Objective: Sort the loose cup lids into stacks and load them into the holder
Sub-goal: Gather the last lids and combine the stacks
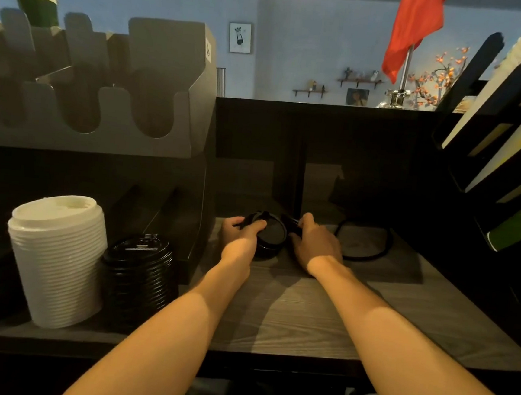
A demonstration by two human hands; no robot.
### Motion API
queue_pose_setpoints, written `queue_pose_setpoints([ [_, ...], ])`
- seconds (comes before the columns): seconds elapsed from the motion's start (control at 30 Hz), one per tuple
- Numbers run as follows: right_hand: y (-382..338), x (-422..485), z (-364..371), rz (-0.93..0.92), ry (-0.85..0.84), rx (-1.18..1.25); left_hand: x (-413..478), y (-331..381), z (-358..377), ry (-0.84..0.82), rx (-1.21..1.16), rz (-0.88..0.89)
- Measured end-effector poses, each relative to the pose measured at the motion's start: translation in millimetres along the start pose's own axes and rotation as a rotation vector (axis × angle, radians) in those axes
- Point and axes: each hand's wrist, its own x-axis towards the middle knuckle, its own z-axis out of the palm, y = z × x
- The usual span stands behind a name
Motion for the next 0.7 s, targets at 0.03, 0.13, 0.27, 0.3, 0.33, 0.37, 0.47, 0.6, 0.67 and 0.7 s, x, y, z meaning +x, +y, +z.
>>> queue_pose_setpoints([
  [0.03,0,-1,-3,0.021,0.031,0.03,-1,1,-1,-0.002,-0.008,-0.008],
  [0.13,3,-1,-12,0.142,0.103,0.251,-2,3,-2,-0.011,-0.042,-0.024],
  [0.27,6,-2,-12,0.187,0.117,0.531,-1,2,-2,-0.014,-0.047,-0.014],
  [0.3,5,-2,-12,0.199,0.123,0.58,-1,2,-1,-0.013,-0.051,-0.015],
  [0.33,3,-2,-13,0.216,0.137,0.635,-1,3,-2,-0.011,-0.056,-0.019],
  [0.37,0,-3,-14,0.233,0.158,0.688,-1,4,-2,-0.008,-0.057,-0.024],
  [0.47,-4,-5,-20,0.278,0.216,0.826,-2,3,-3,0.014,-0.049,-0.025],
  [0.6,-1,-5,-25,0.348,0.2,0.993,0,5,-2,0.037,-0.037,-0.013],
  [0.67,-1,-6,-26,0.382,0.189,1.106,1,6,-2,0.044,-0.03,-0.014],
  [0.7,-1,-7,-27,0.389,0.191,1.151,2,6,-2,0.043,-0.031,-0.012],
])
